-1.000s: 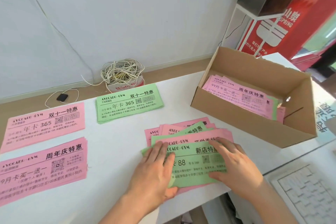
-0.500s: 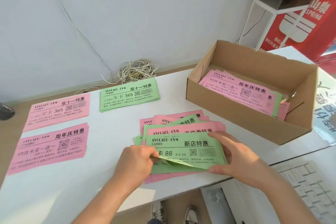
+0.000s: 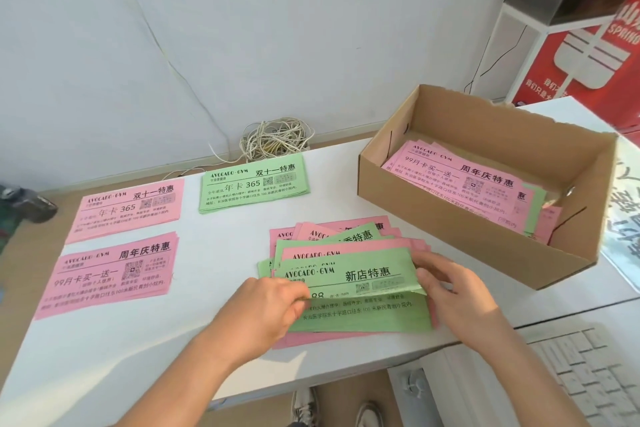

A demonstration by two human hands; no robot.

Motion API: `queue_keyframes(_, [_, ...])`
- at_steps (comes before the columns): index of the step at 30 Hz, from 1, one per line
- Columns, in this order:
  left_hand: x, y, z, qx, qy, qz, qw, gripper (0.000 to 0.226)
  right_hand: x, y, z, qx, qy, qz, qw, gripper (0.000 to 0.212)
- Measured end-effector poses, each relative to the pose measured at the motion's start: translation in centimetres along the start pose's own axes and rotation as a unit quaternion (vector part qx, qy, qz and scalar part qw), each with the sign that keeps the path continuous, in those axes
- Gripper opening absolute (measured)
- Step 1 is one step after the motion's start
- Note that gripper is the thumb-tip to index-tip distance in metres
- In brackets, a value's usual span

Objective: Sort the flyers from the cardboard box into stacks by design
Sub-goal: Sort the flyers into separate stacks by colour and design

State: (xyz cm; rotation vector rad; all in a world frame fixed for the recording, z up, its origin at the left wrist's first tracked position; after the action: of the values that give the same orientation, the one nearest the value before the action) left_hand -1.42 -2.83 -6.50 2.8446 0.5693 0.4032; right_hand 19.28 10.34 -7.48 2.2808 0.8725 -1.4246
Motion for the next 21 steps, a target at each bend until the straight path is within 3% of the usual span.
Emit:
queue_keyframes(2, [-0.4,-0.3,-0.2,-0.024,0.006,-0.019,1.000,0.021,0.1,0.0,0.1,-0.001,-0.007,-0.001,1.000,0.037])
queue_keyframes(7, [-0.1,-0.7,0.4,-0.050,-0.078,-0.025,0.995,0.047,-0.3,0.2,-0.4,0.014,0.014,0.001,1.000,0.050])
queue_keyframes(9, [0.4,-0.7,0.5,-0.040,-0.103,-0.021,0.994,0.048,-1.7,0.5,-1.9,0.066,0.126,-0.044,0.989,0.049])
queue_keyframes(11, [0.5,-0.7,0.5,-0.024,-0.106,-0.022,0.994,0.048,-3.4,0.9,-4.0,0.143,0.240,-0.098,0.955,0.054])
queue_keyframes(13, [0.6,-0.7,0.6,0.000,-0.091,-0.019,0.996,0.045,-3.5,0.4,-5.9,0.168,0.336,-0.064,0.925,0.062])
queue_keyframes(15, [0.6,-0.8,0.8,0.022,-0.100,-0.012,0.995,0.043,-3.0,-0.7,-7.5,0.181,0.421,-0.011,0.889,0.048])
queue_keyframes(17, [0.8,-1.0,1.1,0.027,-0.110,-0.009,0.994,0.050,-3.1,-1.7,-8.8,0.228,0.451,-0.012,0.863,0.019])
queue_keyframes(21, [1.3,-1.3,0.7,0.066,-0.085,0.014,0.994,0.051,-3.3,-3.4,-10.6,0.267,0.442,-0.006,0.856,0.016])
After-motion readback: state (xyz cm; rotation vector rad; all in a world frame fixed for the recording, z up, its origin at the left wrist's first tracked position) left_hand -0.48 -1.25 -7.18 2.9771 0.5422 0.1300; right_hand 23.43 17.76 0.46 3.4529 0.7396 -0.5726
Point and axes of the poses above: each hand's wrist, its own y-axis away from the middle knuckle, its own z-axis out of the palm, x = y × z, the point moved 9 cm from there along -y, towards the middle knuckle, and after that the axes turned 15 degrees about -z, right-handed, at the moved point
